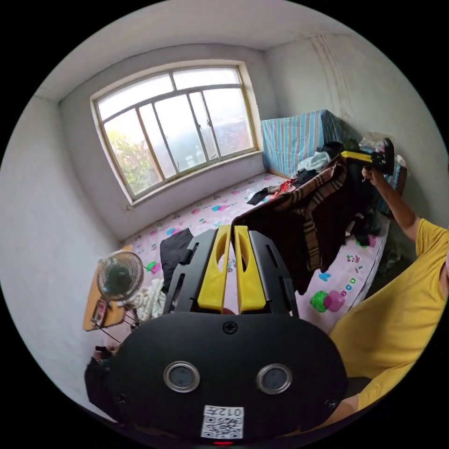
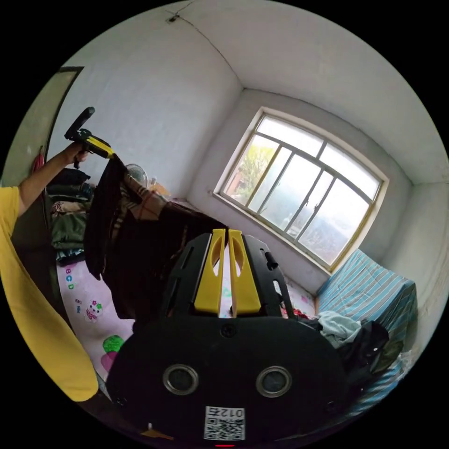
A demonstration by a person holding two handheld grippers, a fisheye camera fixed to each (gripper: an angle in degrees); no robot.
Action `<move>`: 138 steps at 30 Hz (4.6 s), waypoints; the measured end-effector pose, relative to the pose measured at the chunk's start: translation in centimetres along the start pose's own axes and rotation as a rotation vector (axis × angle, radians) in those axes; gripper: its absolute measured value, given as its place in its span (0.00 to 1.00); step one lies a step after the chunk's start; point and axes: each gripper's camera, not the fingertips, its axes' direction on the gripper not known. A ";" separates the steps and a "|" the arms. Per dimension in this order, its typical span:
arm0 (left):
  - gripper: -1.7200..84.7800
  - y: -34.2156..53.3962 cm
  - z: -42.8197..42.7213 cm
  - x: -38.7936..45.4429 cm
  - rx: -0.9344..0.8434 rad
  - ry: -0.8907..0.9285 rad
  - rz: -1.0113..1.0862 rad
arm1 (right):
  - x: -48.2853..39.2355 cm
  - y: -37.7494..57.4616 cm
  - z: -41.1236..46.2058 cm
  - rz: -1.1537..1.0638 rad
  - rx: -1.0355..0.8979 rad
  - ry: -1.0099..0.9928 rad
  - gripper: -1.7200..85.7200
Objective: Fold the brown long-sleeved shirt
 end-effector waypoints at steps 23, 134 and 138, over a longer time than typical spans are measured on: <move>0.02 6.5 -8.3 7.4 0.051 -0.098 -0.016 | 4.4 21.2 -5.4 0.136 -0.094 -0.074 0.03; 0.06 57.4 60.7 5.3 -0.841 0.519 -0.835 | -45.2 47.1 45.0 1.079 -1.006 -0.354 0.08; 0.05 56.7 61.5 8.6 -0.928 0.300 -0.619 | -49.1 44.4 46.5 0.903 -1.053 -0.219 0.05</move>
